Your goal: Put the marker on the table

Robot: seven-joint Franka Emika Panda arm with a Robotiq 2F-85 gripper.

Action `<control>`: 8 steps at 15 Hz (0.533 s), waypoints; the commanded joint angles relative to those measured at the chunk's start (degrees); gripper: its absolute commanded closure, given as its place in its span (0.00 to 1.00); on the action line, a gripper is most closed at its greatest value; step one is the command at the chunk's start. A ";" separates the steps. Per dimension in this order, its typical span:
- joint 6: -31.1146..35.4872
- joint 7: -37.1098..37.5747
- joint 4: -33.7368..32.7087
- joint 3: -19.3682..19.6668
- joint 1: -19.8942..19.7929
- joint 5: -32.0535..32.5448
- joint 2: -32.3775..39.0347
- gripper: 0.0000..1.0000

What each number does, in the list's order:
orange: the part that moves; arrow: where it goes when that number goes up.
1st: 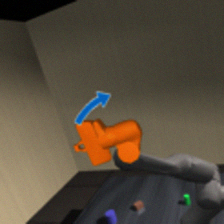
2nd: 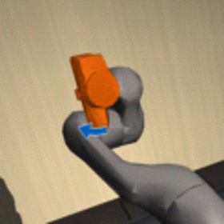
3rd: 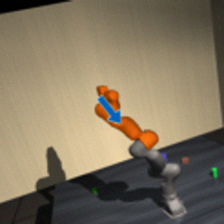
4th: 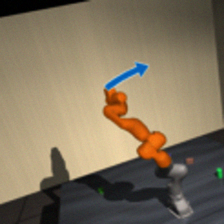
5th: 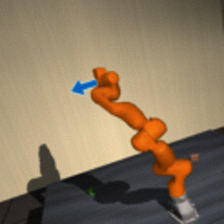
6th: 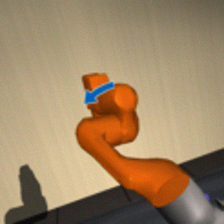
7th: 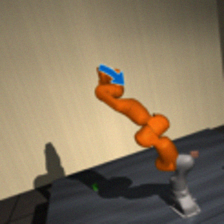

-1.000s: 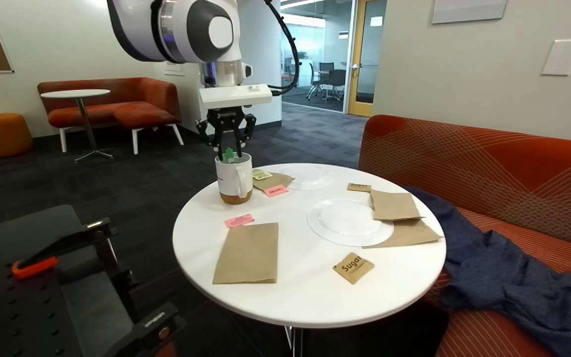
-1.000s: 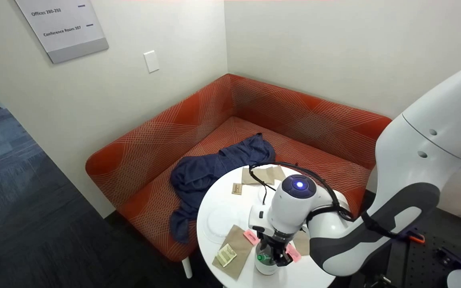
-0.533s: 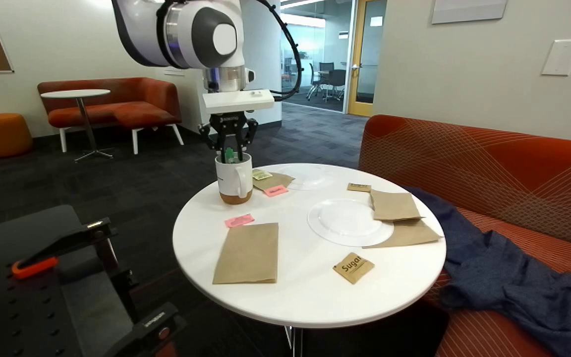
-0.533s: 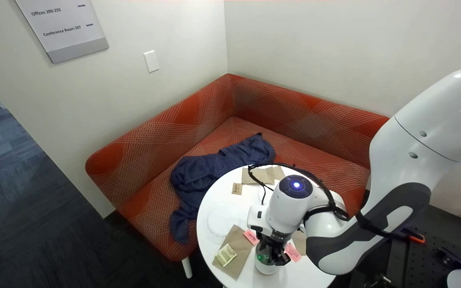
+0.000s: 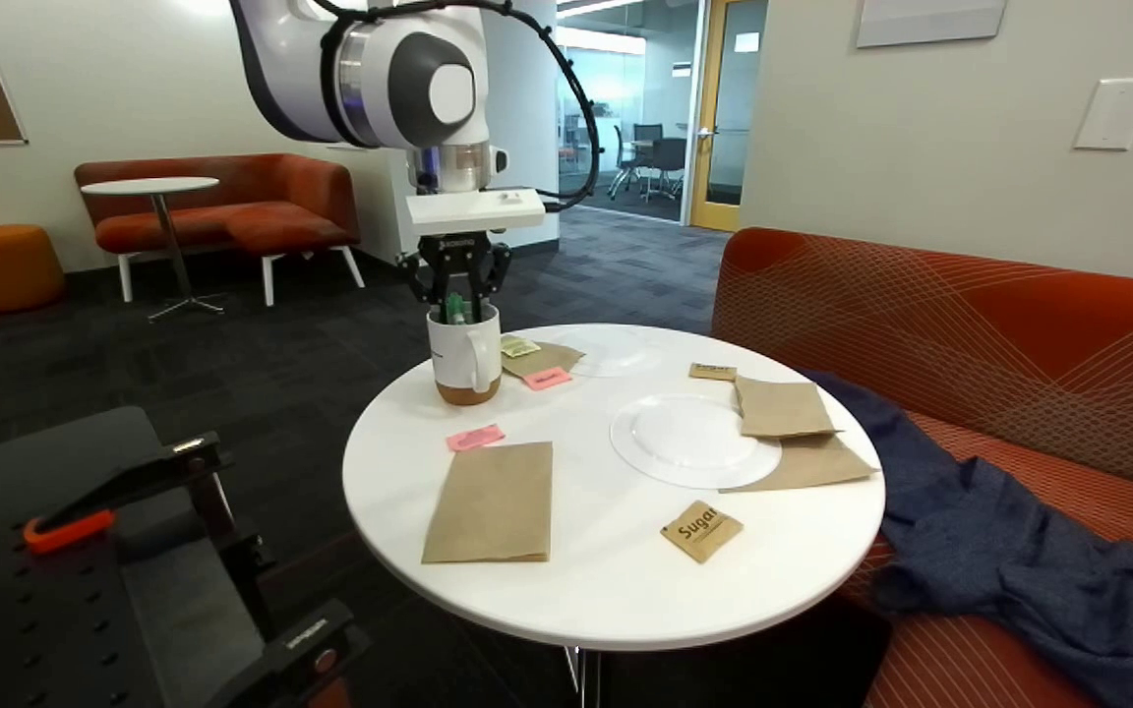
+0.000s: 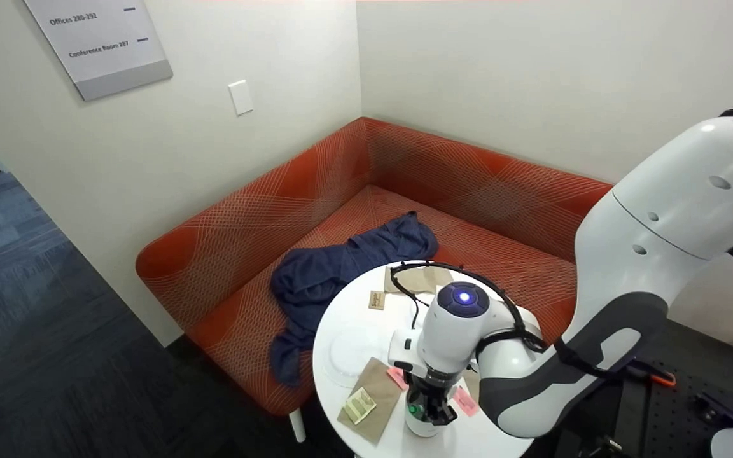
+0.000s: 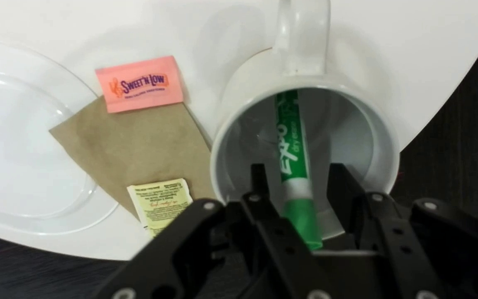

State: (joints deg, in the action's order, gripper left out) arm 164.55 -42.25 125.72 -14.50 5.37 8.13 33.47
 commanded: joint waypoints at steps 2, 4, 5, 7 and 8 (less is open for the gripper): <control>-0.02 0.43 -1.82 -1.70 -1.89 1.21 1.97 0.82; -0.07 0.65 -1.74 -1.70 -1.90 1.29 2.05 0.97; -0.05 0.79 -1.55 -1.66 -1.85 1.32 1.78 1.00; -0.05 1.26 -0.65 -1.43 -1.55 1.43 0.63 0.95; -0.03 1.36 -0.28 -1.37 -1.46 1.51 0.19 0.95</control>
State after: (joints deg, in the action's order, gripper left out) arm 164.55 -42.25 124.80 -14.96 4.84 8.14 34.78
